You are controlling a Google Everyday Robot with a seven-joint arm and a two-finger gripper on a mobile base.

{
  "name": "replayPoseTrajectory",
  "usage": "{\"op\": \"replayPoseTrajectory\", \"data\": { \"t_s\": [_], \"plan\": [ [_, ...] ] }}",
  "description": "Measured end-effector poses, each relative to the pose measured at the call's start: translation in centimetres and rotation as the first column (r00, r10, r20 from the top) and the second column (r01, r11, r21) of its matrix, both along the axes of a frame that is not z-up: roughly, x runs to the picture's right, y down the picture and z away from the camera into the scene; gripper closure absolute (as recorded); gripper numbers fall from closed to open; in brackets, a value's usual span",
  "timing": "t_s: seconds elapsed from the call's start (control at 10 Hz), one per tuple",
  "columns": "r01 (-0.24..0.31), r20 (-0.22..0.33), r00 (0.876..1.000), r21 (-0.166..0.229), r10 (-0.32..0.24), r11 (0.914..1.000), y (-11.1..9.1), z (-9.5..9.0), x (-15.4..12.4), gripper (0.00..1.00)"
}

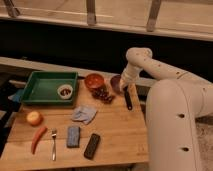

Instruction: Wipe purple bowl with brush

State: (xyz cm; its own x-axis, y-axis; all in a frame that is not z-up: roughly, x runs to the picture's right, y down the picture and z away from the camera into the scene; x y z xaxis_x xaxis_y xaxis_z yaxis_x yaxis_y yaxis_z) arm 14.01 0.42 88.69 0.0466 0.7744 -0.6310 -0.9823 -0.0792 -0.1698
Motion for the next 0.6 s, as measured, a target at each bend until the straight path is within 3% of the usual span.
{"op": "replayPoseTrajectory", "data": {
  "t_s": [0.3, 0.6],
  "plan": [
    [0.002, -0.057, 0.998, -0.006, -0.002, 1.0, -0.5, 0.4, 1.8, 0.87],
    [-0.018, -0.021, 1.0, 0.019, 0.018, 0.9997, -2.1, 1.8, 0.1, 0.87]
  ]
}}
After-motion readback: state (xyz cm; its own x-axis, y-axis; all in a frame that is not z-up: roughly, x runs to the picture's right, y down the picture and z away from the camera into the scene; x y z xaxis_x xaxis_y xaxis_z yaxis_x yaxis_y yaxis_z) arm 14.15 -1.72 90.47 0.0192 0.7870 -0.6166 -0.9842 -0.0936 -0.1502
